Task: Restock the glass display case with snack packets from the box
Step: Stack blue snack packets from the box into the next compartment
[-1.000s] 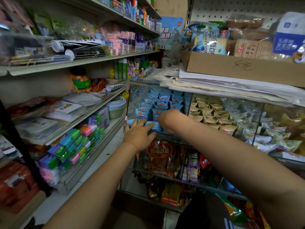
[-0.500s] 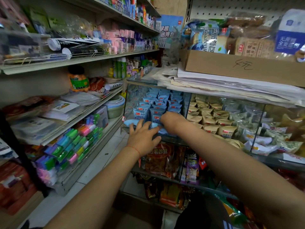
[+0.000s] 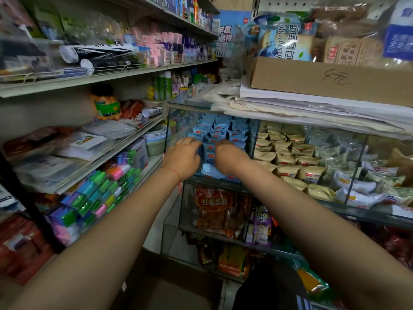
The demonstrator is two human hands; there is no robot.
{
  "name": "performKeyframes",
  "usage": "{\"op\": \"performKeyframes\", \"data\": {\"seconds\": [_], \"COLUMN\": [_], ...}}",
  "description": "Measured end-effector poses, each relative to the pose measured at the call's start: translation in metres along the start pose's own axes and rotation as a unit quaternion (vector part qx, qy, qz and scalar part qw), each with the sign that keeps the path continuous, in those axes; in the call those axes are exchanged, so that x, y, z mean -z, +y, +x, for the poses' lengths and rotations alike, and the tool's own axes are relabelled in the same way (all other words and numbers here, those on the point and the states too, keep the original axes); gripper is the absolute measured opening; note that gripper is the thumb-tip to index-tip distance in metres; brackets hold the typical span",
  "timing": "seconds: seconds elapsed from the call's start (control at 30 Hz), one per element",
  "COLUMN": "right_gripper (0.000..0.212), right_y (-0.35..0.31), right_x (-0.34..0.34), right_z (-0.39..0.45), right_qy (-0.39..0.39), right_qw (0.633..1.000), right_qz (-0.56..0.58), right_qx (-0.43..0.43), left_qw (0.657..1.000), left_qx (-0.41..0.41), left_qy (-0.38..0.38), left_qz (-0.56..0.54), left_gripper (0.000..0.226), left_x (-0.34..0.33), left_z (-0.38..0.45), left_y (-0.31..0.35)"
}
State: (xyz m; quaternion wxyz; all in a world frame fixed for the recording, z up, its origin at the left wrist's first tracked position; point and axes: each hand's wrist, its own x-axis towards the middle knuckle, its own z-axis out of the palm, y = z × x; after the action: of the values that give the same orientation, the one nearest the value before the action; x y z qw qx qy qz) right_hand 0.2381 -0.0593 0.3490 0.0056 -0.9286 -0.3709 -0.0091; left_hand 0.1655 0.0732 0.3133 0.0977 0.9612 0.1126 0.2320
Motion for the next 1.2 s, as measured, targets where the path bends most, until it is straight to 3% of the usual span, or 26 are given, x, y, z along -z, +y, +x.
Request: {"op": "performKeyframes", "data": {"seconds": [0.07, 0.27, 0.37, 0.53, 0.7, 0.83, 1.07, 1.2], "right_gripper": [0.065, 0.066, 0.065, 0.063, 0.061, 0.059, 0.062, 0.057], "right_y": [0.000, 0.000, -0.007, 0.000, 0.016, 0.009, 0.008, 0.011], "right_x": [-0.016, -0.033, -0.039, -0.022, -0.009, -0.025, -0.031, -0.030], "right_z": [0.012, 0.045, 0.050, 0.067, 0.095, 0.105, 0.095, 0.093], "right_qy": [-0.037, -0.045, -0.029, -0.075, 0.045, -0.043, -0.092, -0.094], "right_qw": [0.999, 0.996, 0.997, 0.993, 0.994, 0.993, 0.971, 0.977], "right_qz": [-0.012, -0.059, -0.063, -0.093, 0.057, -0.006, -0.169, -0.138], "right_qx": [-0.025, -0.059, -0.032, -0.019, -0.078, -0.114, -0.142, -0.130], "left_qw": [0.998, 0.985, 0.988, 0.986, 0.989, 0.990, 0.978, 0.987], "left_qx": [-0.006, 0.002, 0.011, 0.023, 0.020, 0.012, -0.010, 0.003], "left_qy": [-0.048, -0.151, -0.148, -0.164, -0.146, -0.136, -0.166, -0.140], "left_qz": [0.041, 0.083, 0.029, 0.017, 0.023, 0.029, 0.124, 0.082], "left_gripper": [0.053, 0.060, 0.054, 0.060, 0.061, 0.065, 0.055, 0.055], "left_x": [-0.006, -0.020, -0.020, -0.024, -0.025, -0.028, -0.027, -0.030], "left_z": [0.006, 0.022, 0.032, 0.034, 0.033, 0.031, 0.033, 0.029], "left_y": [-0.001, -0.018, -0.017, -0.017, -0.019, -0.024, -0.017, -0.018]}}
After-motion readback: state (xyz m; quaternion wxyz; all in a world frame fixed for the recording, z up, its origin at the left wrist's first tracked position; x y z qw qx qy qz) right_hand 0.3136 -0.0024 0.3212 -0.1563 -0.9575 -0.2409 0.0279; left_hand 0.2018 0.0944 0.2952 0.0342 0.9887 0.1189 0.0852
